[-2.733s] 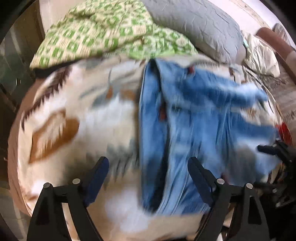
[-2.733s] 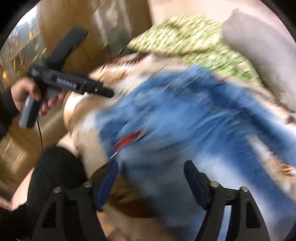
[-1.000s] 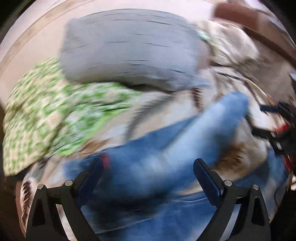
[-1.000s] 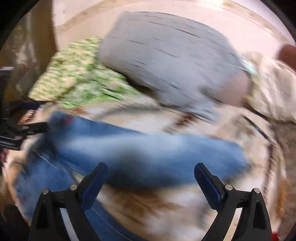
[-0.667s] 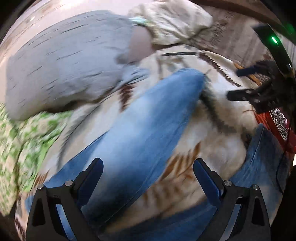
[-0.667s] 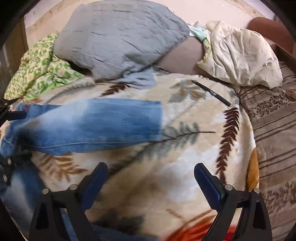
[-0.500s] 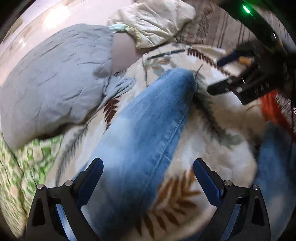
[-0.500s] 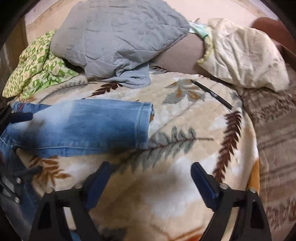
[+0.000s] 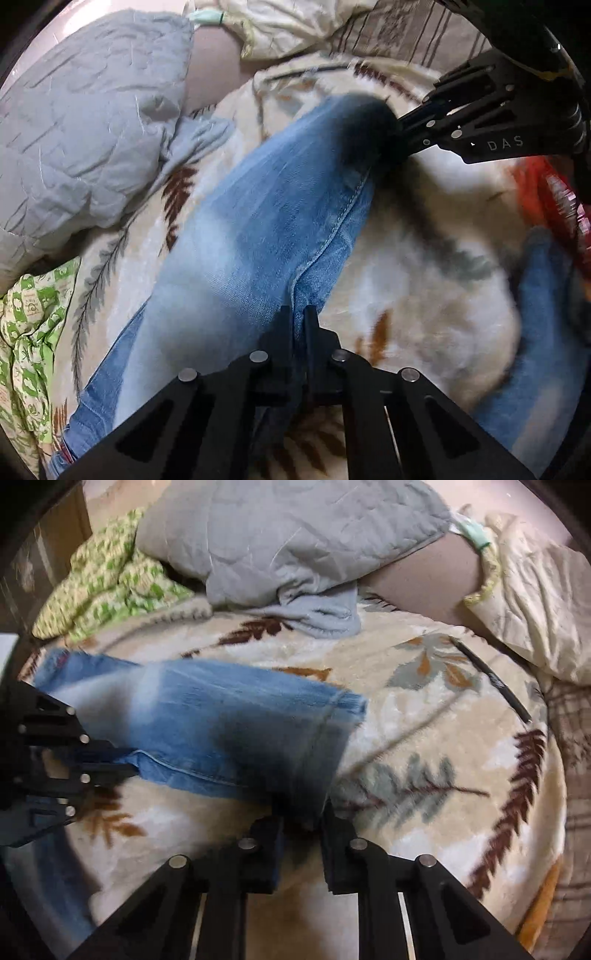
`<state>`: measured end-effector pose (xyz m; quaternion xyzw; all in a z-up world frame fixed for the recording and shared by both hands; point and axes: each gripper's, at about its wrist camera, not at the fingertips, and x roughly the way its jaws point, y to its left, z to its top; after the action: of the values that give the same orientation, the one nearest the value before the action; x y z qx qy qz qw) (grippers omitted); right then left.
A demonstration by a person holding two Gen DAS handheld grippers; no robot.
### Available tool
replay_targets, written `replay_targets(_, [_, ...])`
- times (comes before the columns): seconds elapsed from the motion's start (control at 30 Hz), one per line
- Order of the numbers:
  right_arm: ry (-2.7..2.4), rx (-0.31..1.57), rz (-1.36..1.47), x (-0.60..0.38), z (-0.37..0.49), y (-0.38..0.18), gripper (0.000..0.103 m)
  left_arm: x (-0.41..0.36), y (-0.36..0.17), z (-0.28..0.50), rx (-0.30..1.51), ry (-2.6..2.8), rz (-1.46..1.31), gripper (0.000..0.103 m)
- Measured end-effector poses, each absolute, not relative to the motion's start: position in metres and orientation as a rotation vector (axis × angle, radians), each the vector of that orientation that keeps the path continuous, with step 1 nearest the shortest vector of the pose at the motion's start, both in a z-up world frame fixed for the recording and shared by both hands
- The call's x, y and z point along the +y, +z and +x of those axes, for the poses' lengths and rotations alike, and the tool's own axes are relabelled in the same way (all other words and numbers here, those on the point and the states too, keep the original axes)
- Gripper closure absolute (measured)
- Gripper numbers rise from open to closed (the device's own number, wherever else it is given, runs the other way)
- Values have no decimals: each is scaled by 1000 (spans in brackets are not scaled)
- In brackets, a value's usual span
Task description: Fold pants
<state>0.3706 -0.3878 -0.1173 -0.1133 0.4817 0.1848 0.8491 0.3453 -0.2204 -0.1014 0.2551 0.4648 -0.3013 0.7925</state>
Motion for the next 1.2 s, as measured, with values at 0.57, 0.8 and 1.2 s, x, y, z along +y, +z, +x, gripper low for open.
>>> replay_targets(0.57, [302, 1159, -226, -420, 324, -85, 57, -219, -77, 295, 1090, -779, 498, 17])
replay_targets(0.8, [297, 1048, -38, -430, 331, -49, 10, -162, -29, 324, 1011, -641, 371, 17])
replay_targets(1.2, [262, 1062, 70, -411, 362, -50, 10, -102, -42, 365, 1011, -486, 453, 17])
